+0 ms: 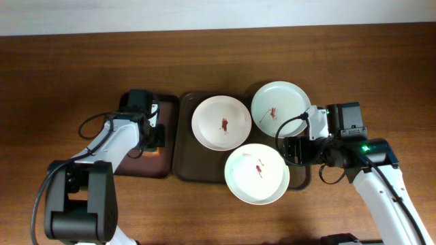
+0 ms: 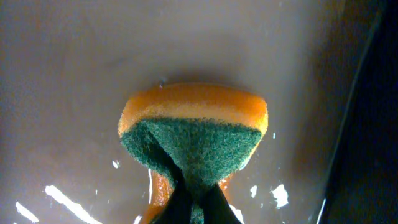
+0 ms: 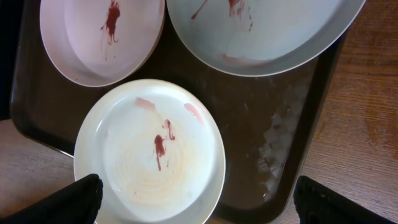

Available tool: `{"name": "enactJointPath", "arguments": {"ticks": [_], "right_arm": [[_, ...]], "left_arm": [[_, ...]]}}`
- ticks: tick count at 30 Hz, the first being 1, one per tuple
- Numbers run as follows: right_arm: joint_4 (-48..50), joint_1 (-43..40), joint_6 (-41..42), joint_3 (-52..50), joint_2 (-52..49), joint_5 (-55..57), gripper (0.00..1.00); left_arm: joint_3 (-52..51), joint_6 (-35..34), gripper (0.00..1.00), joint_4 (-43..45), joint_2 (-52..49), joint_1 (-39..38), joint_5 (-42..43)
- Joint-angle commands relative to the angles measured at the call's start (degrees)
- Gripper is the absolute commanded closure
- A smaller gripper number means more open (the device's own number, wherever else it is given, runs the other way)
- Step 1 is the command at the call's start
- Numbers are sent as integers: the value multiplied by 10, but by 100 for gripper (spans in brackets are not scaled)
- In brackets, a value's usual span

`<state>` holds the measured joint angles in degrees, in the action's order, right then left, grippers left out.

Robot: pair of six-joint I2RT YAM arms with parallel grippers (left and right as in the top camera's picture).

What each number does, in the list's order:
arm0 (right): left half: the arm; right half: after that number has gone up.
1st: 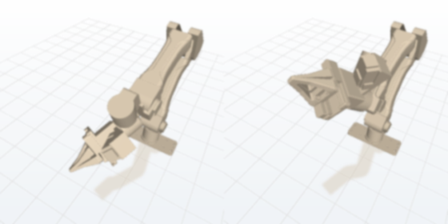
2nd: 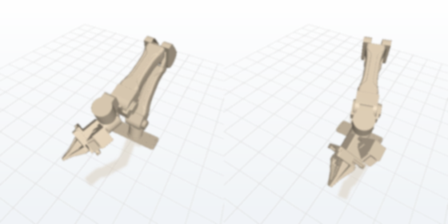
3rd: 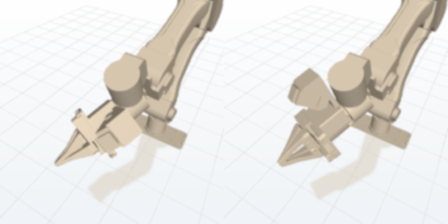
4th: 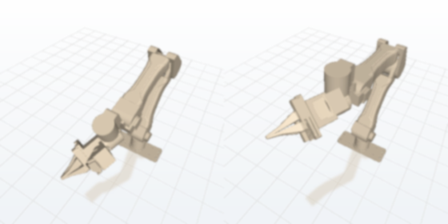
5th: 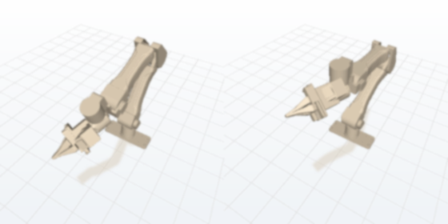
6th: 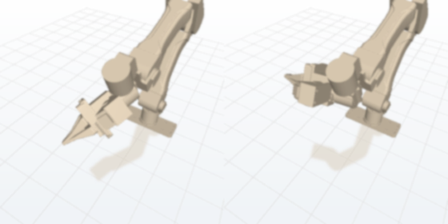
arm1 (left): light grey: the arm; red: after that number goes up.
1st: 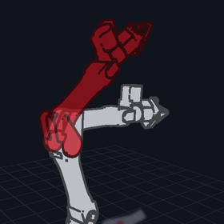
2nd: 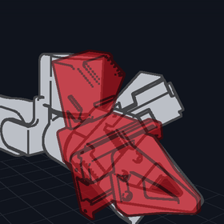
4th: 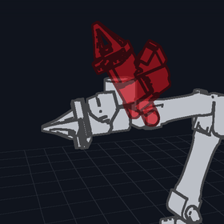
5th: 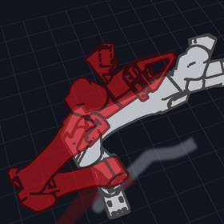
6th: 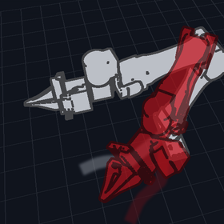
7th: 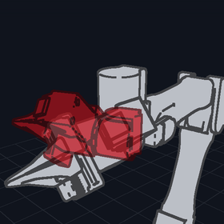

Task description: Clean dirty plates on tray and stack at the side

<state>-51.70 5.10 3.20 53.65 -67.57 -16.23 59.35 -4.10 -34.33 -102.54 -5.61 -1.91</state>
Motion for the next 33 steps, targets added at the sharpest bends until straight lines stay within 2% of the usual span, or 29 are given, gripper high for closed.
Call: {"name": "enactJointPath", "arguments": {"ticks": [1, 7, 10, 14, 17, 19, 22, 28, 31, 33], "right_arm": [[0, 5, 4, 12, -1, -5, 1], [-28, 5, 5, 12, -10, 38, 1], [-37, 5, 5, 11, -49, 24, 1], [-42, 5, 4, 11, -132, 16, 25], [-30, 5, 4, 11, -192, -12, 32], [-26, 5, 4, 11, -224, -14, 57], [-23, 5, 4, 11, -251, -14, 60], [-20, 5, 4, 9, -271, -14, 75], [-25, 5, 4, 9, -280, -14, 76], [-25, 5, 4, 9, -289, -14, 82]], "left_arm": [[22, -1, 100, -26, 14, 0, 6], [33, -1, 100, -63, 115, 0, 6], [33, -1, 100, -63, 127, 0, 7], [33, -2, 100, -67, 125, 0, 7], [33, -2, 100, -67, 125, 0, 7], [33, -1, 100, -67, 125, 0, 7], [33, -2, 99, -67, 125, 0, 7], [33, -2, 100, -69, 125, 0, 7], [33, -2, 100, -69, 125, 0, 7], [33, -2, 100, -69, 125, 0, 7]]}}
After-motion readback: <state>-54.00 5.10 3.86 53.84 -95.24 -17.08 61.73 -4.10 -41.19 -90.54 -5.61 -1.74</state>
